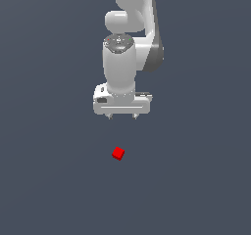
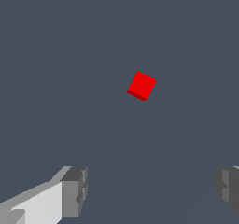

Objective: Pick up the red cube and move it to a goal position.

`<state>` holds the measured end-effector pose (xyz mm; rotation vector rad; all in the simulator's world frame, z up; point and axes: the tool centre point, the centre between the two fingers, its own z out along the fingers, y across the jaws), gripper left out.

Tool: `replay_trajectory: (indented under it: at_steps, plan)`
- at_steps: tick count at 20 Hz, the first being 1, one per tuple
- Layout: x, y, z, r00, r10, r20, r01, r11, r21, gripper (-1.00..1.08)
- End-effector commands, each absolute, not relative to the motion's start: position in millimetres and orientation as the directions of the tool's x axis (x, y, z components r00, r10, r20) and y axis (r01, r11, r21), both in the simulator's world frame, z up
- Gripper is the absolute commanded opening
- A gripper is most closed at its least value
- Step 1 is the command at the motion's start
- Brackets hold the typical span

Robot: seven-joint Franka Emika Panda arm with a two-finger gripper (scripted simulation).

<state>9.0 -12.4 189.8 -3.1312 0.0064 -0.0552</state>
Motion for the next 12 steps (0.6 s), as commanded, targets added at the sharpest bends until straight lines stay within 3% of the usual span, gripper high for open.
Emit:
replay_trajectory:
  at_steps: [1,12]
  plan:
    - [9,-12,190,0.999,-0.004,0.035,-0.004,-1.000,-0.010,1.00]
    - [23,-12,163,0.997,-0.077,0.030,-0.077,-0.997,-0.009,1.00]
